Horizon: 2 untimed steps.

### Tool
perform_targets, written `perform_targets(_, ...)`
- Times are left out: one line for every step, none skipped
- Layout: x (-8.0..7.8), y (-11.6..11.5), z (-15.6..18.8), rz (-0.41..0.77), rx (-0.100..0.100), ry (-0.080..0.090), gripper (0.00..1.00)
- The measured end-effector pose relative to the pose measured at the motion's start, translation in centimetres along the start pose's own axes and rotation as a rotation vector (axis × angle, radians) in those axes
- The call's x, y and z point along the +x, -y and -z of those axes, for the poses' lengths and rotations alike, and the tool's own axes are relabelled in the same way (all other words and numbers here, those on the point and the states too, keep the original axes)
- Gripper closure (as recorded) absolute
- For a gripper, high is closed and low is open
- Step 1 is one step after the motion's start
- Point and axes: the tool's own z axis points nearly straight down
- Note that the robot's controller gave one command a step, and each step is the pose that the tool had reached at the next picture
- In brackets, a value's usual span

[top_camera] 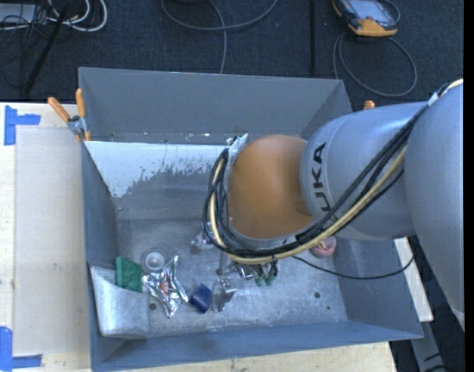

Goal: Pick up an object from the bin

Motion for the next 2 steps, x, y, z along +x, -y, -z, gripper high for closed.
perform_targets(-0.97,-0.85,-6.83,0.161,0.000,0.002,0.00)
perform_targets(-1.00,-0.82,-6.59,0.158,-0.001,-0.001,1.00)
